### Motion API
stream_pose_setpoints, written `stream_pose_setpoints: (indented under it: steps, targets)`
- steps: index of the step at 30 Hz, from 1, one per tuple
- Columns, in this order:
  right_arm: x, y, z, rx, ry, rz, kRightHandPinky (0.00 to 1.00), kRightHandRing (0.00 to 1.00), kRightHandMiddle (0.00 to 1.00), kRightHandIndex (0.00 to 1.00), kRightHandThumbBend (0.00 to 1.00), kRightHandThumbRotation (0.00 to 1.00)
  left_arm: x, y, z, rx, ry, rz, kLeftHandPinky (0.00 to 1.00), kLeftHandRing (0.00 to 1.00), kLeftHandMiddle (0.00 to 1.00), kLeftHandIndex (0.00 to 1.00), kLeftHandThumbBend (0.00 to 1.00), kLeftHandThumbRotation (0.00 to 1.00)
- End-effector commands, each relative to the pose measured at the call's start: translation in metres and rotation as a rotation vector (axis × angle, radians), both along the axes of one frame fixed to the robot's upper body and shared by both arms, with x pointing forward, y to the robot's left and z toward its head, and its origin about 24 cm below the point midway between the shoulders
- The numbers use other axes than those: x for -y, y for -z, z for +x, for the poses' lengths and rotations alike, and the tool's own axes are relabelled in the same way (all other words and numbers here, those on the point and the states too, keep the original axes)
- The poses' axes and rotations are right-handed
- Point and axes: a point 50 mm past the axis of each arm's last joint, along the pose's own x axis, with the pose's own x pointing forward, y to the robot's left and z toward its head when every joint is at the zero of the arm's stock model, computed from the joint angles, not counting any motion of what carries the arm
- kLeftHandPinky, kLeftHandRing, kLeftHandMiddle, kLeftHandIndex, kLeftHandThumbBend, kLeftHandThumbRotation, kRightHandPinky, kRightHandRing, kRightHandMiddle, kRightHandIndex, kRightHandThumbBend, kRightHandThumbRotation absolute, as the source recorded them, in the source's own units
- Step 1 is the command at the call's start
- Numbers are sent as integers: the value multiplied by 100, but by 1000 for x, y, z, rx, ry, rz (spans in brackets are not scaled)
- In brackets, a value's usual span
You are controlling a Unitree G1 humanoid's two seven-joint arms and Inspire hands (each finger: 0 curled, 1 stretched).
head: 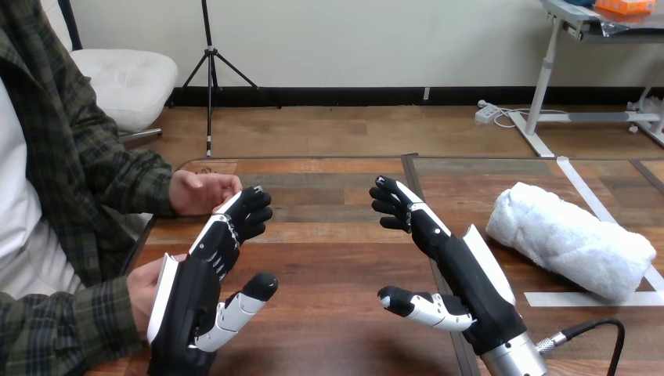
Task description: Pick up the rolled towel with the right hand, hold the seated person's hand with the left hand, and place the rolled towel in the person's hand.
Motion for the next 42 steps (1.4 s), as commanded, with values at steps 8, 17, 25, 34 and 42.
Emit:
stream_pose_setpoints:
  steps: [8, 17, 25, 34, 42]
  targets:
    - [3, -27, 20, 122, 15, 17, 86, 90, 93, 94, 100, 72, 0, -15, 11, 77, 14, 12, 82, 83, 85, 84, 100, 74]
    - [18, -41, 34, 140, 53, -51, 90, 93, 93, 95, 100, 71, -1, -15, 12, 80, 13, 14, 82, 83, 85, 84, 100, 74]
    - [33, -55, 46, 153, 114, -132, 91, 94, 92, 94, 100, 71, 0, -15, 12, 77, 14, 9, 83, 83, 84, 84, 100, 75]
    - [46, -76, 57, 182, 186, -228, 90, 95, 93, 94, 100, 69, 1, -14, 12, 79, 17, 9, 83, 84, 85, 84, 100, 74]
    - [53, -97, 64, 196, 212, -269, 92, 97, 94, 96, 100, 61, 3, -14, 12, 83, 11, 6, 83, 83, 85, 84, 100, 74]
